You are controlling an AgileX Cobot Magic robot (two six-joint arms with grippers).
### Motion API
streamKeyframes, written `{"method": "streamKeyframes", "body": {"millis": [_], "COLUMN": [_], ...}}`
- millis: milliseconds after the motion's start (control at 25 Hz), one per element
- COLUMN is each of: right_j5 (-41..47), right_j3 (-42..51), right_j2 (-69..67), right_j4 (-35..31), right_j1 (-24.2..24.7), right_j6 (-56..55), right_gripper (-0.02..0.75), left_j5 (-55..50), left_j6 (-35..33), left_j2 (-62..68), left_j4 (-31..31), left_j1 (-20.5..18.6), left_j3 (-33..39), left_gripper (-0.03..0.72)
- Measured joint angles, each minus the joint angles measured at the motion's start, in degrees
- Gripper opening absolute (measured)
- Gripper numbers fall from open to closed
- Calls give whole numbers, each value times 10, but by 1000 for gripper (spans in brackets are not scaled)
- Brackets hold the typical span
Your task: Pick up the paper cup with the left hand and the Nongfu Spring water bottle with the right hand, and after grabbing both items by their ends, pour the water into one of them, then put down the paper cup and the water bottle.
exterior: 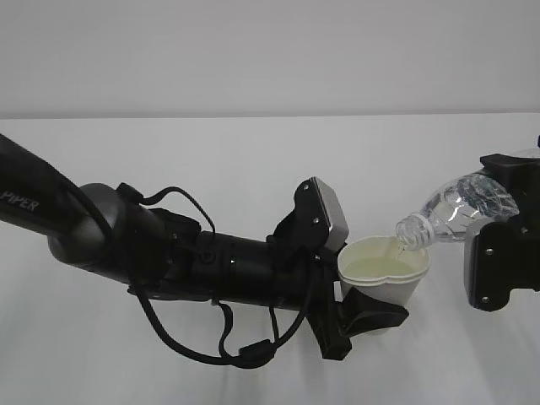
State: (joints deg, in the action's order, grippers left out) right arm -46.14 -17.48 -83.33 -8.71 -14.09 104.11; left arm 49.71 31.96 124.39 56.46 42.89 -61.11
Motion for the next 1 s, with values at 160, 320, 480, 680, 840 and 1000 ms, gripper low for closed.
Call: {"method": "streamKeyframes", "body": {"millis": [160,320,480,680,840,1000], "right_j5": [0,0,0,0,0,0], "right_j3": [0,0,0,0,0,0], "right_j2": [0,1,1,1,1,1], "right_j4": [0,0,0,0,0,0], "right_j1": [0,0,0,0,0,0], "right_j6": [1,1,2,3,3,3], "right_gripper": [396,396,396,382,379,378], "left_j5": [0,0,0,0,0,0], "left_j6": [0,0,0,0,0,0], "left_j2": [0,0,0,0,0,0], "left_j4": [0,0,0,0,0,0], "left_j1": [0,0,0,0,0,0], "left_j3": [0,0,0,0,0,0], "left_gripper": [421,421,421,421,421,421]}}
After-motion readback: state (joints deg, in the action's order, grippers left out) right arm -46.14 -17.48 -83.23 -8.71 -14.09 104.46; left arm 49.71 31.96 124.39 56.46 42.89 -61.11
